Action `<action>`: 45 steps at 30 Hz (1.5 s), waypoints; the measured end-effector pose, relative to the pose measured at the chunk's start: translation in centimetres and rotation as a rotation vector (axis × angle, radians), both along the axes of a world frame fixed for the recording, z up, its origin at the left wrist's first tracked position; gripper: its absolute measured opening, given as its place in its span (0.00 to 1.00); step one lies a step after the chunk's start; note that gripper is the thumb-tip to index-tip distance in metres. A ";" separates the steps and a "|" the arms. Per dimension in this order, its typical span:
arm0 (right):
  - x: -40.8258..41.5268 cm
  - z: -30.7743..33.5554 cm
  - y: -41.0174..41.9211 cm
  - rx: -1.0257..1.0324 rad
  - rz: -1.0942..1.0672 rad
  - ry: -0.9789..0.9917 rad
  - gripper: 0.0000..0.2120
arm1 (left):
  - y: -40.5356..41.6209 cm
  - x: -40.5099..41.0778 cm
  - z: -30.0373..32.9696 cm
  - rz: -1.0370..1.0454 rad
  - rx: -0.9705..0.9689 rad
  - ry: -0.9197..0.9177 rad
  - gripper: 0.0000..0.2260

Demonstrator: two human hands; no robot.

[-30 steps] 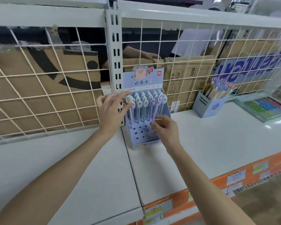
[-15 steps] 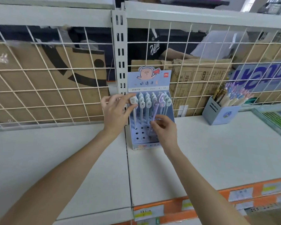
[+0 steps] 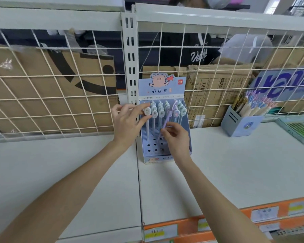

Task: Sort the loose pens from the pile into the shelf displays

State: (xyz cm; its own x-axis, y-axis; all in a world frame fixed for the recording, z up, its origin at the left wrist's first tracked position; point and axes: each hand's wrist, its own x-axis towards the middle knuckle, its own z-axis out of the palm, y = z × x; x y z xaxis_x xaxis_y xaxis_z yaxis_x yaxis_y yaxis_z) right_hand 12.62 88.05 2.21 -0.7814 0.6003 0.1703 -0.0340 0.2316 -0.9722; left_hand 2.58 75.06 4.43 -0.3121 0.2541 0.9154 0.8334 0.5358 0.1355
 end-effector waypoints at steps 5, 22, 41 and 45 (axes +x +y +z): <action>-0.5 -0.3 -0.4 0.064 -0.008 0.009 0.08 | 0.1 0.5 -1.2 -0.006 -0.064 0.024 0.13; -1.4 -1.2 -1.4 0.281 0.054 -0.112 0.07 | -0.7 0.1 -1.1 0.029 -0.129 -0.109 0.14; -1.2 -2.9 -1.9 0.691 -0.131 -0.206 0.07 | 0.5 0.1 0.5 -0.065 -0.133 -0.152 0.06; -1.1 -2.9 -2.0 0.698 -0.160 -0.185 0.07 | 0.5 0.2 0.7 -0.069 -0.138 -0.163 0.06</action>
State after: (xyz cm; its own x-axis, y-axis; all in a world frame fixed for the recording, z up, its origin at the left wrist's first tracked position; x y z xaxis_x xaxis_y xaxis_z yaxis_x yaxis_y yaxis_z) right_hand 11.48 86.02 -0.74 -0.7466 0.5090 0.4283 0.2019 0.7868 -0.5833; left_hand 2.77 75.52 5.10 -0.4308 0.3996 0.8091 0.8419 0.5009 0.2009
